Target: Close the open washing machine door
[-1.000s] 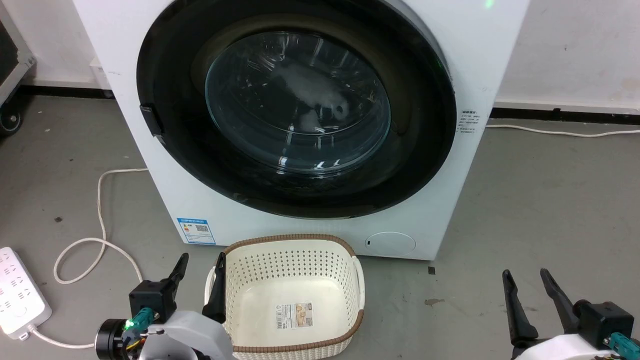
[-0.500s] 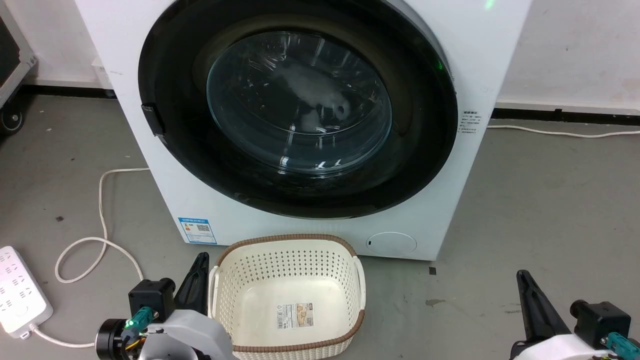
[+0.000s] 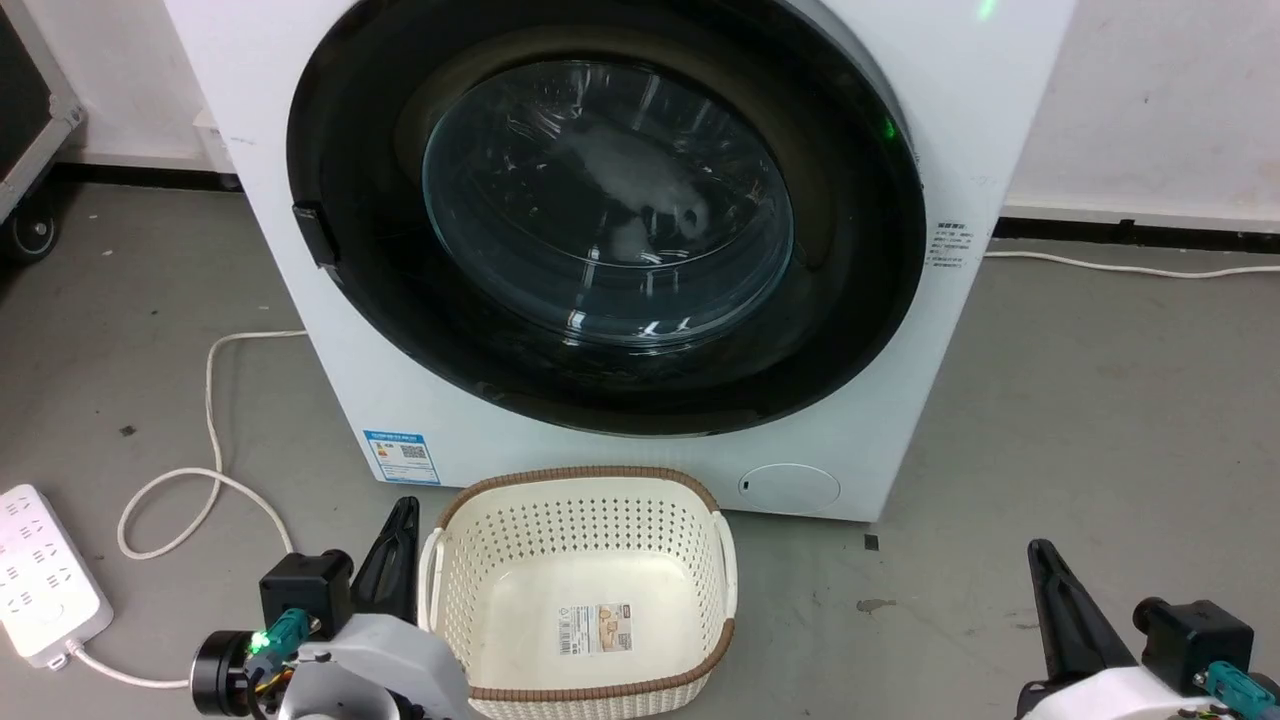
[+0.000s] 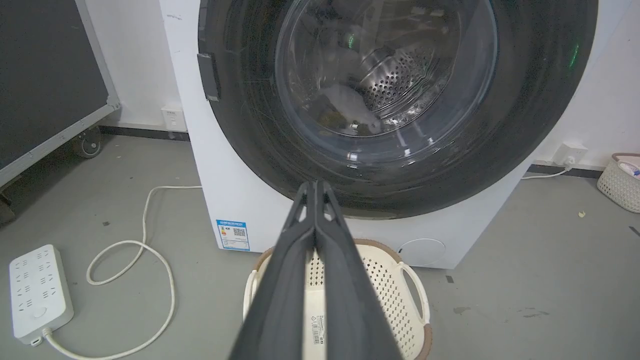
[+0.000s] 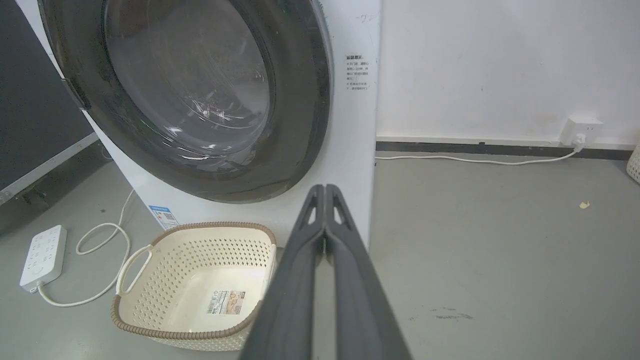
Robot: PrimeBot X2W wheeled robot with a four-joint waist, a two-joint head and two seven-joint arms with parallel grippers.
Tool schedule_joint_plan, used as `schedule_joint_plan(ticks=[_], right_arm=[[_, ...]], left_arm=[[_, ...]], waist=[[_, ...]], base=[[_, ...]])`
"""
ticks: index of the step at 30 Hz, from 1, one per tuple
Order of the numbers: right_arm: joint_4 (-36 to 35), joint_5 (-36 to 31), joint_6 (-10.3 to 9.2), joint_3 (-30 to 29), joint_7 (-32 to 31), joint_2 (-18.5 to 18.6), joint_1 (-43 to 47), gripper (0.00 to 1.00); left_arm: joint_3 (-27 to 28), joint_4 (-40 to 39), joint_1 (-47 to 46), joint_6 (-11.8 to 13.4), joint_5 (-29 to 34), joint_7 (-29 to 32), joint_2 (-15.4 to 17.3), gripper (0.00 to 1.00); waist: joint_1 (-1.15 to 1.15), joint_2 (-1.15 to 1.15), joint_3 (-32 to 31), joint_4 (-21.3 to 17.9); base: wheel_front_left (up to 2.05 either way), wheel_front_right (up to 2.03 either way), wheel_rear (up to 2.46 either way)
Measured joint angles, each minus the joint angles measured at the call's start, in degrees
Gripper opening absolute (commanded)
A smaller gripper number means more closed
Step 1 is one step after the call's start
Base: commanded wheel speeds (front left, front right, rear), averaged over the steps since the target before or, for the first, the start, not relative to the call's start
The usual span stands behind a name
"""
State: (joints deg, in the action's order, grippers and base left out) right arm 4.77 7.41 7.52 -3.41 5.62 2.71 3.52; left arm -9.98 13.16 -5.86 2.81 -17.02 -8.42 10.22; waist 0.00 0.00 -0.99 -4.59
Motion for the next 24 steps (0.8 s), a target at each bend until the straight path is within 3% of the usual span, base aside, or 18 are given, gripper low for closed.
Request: schedule_joint_plan(ticks=[24], right_arm=[[-0.99,-1.7,0.0,0.76,-1.12,0.0,-0.48,0.0]], left_arm=[[2.18,-2.87,1.13,-0.55,3.69,1.92,-1.53,0.0]], waist=[[0.0,0.0,0.22,1.03]], base=[[0.0,0.0,0.0]])
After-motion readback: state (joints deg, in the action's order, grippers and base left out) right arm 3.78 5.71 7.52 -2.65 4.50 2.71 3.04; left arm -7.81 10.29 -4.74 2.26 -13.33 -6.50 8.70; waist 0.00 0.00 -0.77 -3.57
